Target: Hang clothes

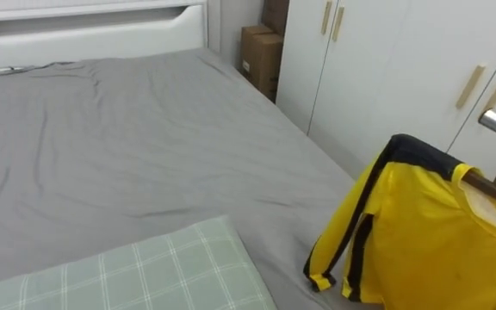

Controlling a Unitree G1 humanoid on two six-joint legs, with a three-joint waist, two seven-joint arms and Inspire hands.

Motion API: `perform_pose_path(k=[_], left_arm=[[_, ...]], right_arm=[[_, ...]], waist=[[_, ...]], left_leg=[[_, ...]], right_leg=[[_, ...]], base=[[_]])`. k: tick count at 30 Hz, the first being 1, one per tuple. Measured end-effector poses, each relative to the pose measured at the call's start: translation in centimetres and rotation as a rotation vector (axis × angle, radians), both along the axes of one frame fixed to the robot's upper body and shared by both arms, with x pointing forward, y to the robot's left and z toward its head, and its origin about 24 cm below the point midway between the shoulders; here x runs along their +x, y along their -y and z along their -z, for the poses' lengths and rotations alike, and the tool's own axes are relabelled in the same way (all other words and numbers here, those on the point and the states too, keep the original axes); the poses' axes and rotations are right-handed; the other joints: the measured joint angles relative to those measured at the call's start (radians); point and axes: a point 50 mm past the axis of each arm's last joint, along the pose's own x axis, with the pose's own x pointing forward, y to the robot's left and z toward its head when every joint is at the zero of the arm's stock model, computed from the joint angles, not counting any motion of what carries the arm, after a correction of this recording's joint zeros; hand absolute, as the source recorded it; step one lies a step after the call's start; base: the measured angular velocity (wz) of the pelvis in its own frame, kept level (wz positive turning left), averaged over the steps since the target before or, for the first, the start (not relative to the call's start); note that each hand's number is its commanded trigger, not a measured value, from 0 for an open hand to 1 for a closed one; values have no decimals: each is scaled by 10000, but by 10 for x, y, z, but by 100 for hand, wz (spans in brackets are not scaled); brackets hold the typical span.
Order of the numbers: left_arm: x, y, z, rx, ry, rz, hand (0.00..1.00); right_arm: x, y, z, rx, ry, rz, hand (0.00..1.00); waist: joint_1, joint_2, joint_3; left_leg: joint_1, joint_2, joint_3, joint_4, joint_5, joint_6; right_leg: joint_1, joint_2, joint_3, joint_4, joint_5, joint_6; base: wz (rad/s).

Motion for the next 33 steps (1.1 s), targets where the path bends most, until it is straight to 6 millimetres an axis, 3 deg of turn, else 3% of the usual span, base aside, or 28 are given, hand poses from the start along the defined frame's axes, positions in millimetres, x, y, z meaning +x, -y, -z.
perform_pose_path(k=[6, 14, 20, 25, 29, 30, 31, 32, 33], left_arm=[[1, -2, -1, -7, 21, 61, 0], [-5, -3, -1, -108, -193, 72, 0], [-9, -2, -1, -116, -306, 45, 0], [-11, -2, -1, -51, -304, 11, 0], [-11, -2, -1, 68, -273, -20, 0], [-13, 0, 1, 91, -276, -96, 0], [-14, 0, 1, 79, -272, -157, 0], [-16, 1, 2, 114, -239, -257, 0], [-17, 2, 2, 179, -147, -344, 0]], right_arm=[[-2, 0, 1, -30, 39, 8, 0], [-1, 0, 1, -17, 48, -58, 0], [0, 0, -1, -191, 16, -208, 0], [3, 0, -3, -278, 139, -245, 0], [13, -2, -9, -505, 540, -375, 0], [17, -3, -12, -638, 692, -462, 0], [19, -3, -14, -694, 807, -508, 0], [27, -5, -20, -858, 1102, -672, 0], [35, -8, -27, -1137, 1460, -866, 0]], waist=[[39, -22, 28], [24, -45, 67], [0, -126, 96], [-24, -124, 63], [1, -121, 54], [53, -218, 103], [40, -160, 75], [5, -231, 103], [-93, -209, 84]], left_leg=[[53, 234, 663, 20, 48, -110], [171, 415, 1079, 2, 149, -280], [445, 422, 1231, -205, 203, -366], [499, 432, 1281, -259, 224, -394], [552, 426, 1408, -468, 270, -465], [609, 428, 1542, -534, 290, -495], [588, 435, 1599, -534, 292, -498], [551, 431, 1618, -511, 292, -498], [498, 437, 1620, -458, 292, -498]], right_leg=[[-136, 28, 143, 305, -170, -159], [-135, 108, 205, 349, -339, -338], [-165, 15, 207, 683, -612, -402], [-126, 14, 199, 692, -656, -419], [-290, -40, 332, 930, -746, -443], [-374, -90, 402, 1069, -797, -465], [-393, -106, 399, 1102, -818, -471], [-485, -139, 407, 1190, -871, -478], [-581, -137, 406, 1195, -882, -483]], base=[[-8], [-2], [-1], [-1], [-10], [-19], [-15], [0], [0]])
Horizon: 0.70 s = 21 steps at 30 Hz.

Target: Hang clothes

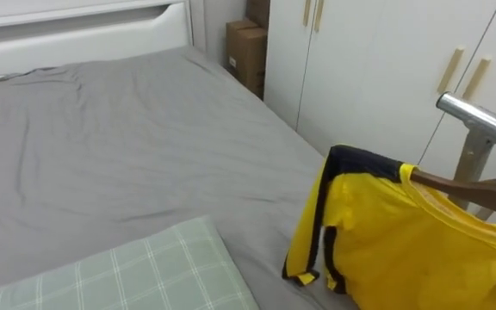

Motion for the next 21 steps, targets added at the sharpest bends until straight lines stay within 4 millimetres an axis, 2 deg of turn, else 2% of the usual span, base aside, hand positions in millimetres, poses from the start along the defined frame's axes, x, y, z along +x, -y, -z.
perform_pose_path(k=[1, 2, 3, 4, 6, 8, 10, 16, 21], left_arm=[[1, 0, 0, 29, 42, 14, 0], [0, 0, 0, 123, 108, 36, 0], [0, 0, -1, 157, 152, 52, 0], [-2, 0, -1, 234, 171, 109, 0], [-3, 3, 0, 358, 234, 42, 0], [-3, 5, 1, 415, 283, 21, 0], [-3, 5, 1, 491, 358, -29, 0], [-3, 7, 1, 795, 507, -83, 0], [-2, 8, 0, 1162, 1006, -207, 0]], right_arm=[[3, -1, -4, -119, 236, -27, 0], [9, -2, -11, -313, 662, -81, 0], [11, -2, -15, -485, 832, -45, 0], [17, -3, -22, -1003, 1061, -56, 0], [29, -10, -37, -2299, 1230, -430, 0], [32, -12, -42, -2924, 1231, -511, 0], [31, -12, -42, -3178, 1212, -356, 0], [31, -18, -41, -3913, 1489, -300, 0], [20, -17, -37, -4419, 1715, -150, 0]], waist=[[-38, 28, -14], [-61, -8, 8], [-60, 26, -12], [-79, 70, -42], [-129, 74, -33], [-191, 75, -34], [-212, 32, -8], [-443, 12, 3], [-542, -5, 13]], left_leg=[[-18, 4, 4, 39, 0, 0], [-20, 17, 34, 64, 0, 0], [-12, 27, 93, 70, 0, 0], [-6, 55, 263, 94, 0, 0], [-1, 80, 407, 22, 1, -1], [35, 81, 451, -78, 6, -9], [23, 87, 492, -70, 6, -9], [-115, 116, 507, 13, 5, -10], [-195, 115, 493, 15, 6, -12]], right_leg=[[-7, 2, -4, 0, 3, -6], [13, 6, -14, -2, 6, -11], [35, 7, -17, -4, 6, -11], [50, 6, -16, 16, 6, -12], [-1, 8, 57, 66, 7, -14], [-11, 8, 73, 72, 8, -15], [11, 1, 88, 69, 10, -16], [-80, -5, 65, 81, 14, -13], [-112, -1, 14, 82, 34, -27]], base=[[0], [0], [0], [0], [-9], [-5], [0], [3], [2]])
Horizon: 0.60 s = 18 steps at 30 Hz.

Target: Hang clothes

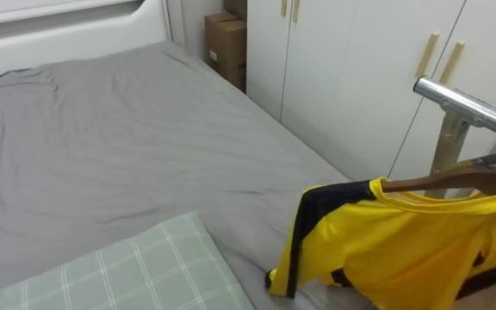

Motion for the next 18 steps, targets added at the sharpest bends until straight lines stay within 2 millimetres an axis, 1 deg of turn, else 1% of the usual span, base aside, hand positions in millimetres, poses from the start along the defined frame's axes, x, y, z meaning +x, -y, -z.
perform_pose_path(k=[2, 4, 6, 9, 11, 13, 14, 16, 18], left_arm=[[-3, 1, 0, -7, 256, -191, 0], [-5, 2, 0, -58, 271, -232, 0], [-6, 2, 0, -57, 249, -266, 0], [-10, 1, 0, -31, 189, -328, 0], [-10, 1, 0, -11, 195, -346, 0], [-11, 1, 0, 13, 204, -475, 0], [-13, 1, 0, 34, 200, -603, 0], [-16, 1, 1, -5, 159, -729, 0], [-16, 1, 1, -49, 228, -932, 0]], right_arm=[[-9, 4, 4, -119, 66, 279, 0], [-17, 11, 3, -36, 389, 835, 0], [-25, 19, -3, -56, 986, 1556, 0], [-32, 25, -7, -157, 1574, 2026, 0], [-39, 28, -5, -207, 1588, 2254, 0], [-45, 30, 0, -119, 1477, 2518, 0], [-49, 30, 5, -71, 1359, 2639, 0], [-55, 28, 16, 146, 1097, 2765, 0], [-61, 26, 32, 658, 711, 2975, 0]], waist=[[-228, 2, 0], [-250, 7, -2], [-281, 6, -3], [-452, 61, -36], [-508, 79, -51], [-530, 57, -37], [-527, 0, -6], [-537, -5, -6], [-550, -28, -4]], left_leg=[[1, 13, 12, -4, 2, -2], [20, 13, 58, -34, 3, -1], [38, 11, 79, -81, 4, 0], [64, 33, 82, -87, 5, 1], [58, 35, 83, -110, 5, 1], [69, 30, 109, -178, 5, 1], [130, 28, 169, -272, 11, -8], [215, 19, 245, -456, 45, -40], [214, 19, 316, -505, 70, -41]], right_leg=[[174, 38, -216, -245, 72, 36], [196, 40, -219, -295, 86, 56], [214, 56, -207, -353, 109, 74], [308, 172, -191, -702, 245, 87], [344, 201, -171, -782, 276, 93], [349, 205, -137, -788, 282, 97], [351, 206, -105, -778, 283, 98], [336, 208, -37, -795, 283, 98], [264, 208, 37, -803, 283, 98]], base=[[24], [7], [0], [0], [-2], [-6], [-11], [-11], [-8]])
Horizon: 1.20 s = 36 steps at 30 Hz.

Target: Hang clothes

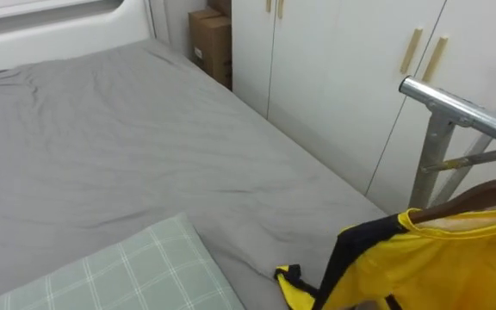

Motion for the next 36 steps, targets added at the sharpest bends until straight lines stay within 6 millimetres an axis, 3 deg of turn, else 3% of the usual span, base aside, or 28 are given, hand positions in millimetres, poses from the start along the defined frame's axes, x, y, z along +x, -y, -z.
perform_pose_path(k=[3, 10, 12, 16, 22, 29, 33, 36], left_arm=[[-1, -2, -1, -6, 98, -221, 0], [-14, 2, 5, -330, -85, -1017, 0], [-20, 4, 8, -474, -303, -1266, 0], [-30, 9, 15, -920, -506, -1797, 0], [-53, 16, 19, -1522, -440, -3298, 0], [-85, 37, 25, -2849, -331, -5522, 0], [-108, 67, 32, -4306, -971, -6751, 0], [-112, 75, 34, -4872, -934, -7230, 0]], right_arm=[[-9, 2, 11, 589, -303, 226, 0], [-30, 14, 12, 1230, 211, 1170, 0], [-31, 16, 11, 1171, 320, 1388, 0], [-31, 15, 12, 1260, 347, 1402, 0], [-41, 17, 18, 1810, 556, 1984, 0], [-93, 5, 58, 2979, 275, 3611, 0], [-105, -9, 77, 3743, -106, 3858, 0], [-104, -15, 84, 4000, -71, 3843, 0]], waist=[[-39, -11, -7], [-157, -28, -41], [-158, 31, -121], [203, 80, -151], [224, 19, -166], [430, 80, -219], [435, 115, -206], [431, 136, -191]], left_leg=[[-9, -6, -8, -13, 1, -1], [13, -20, 18, -98, 0, -2], [20, -24, 31, -101, 0, -1], [423, 13, 411, -268, 4, -5], [563, 3, 473, -279, -1, -4], [574, 6, 538, -273, -2, -3], [596, 32, 548, -117, -6, -2], [531, 67, 548, 168, -30, 37]], right_leg=[[-55, 1, 2, -2, 0, 0], [7, 7, -4, -19, 10, 14], [0, 5, 15, -16, 11, 15], [93, 8, 325, -1, 10, 15], [329, 18, 354, -182, 26, 46], [371, 46, 400, -214, 42, 71], [369, 67, 520, -290, 31, 53], [443, 70, 524, -321, 19, 33]], base=[[-2], [0], [0], [-24], [-2], [-3], [-8], [1]])
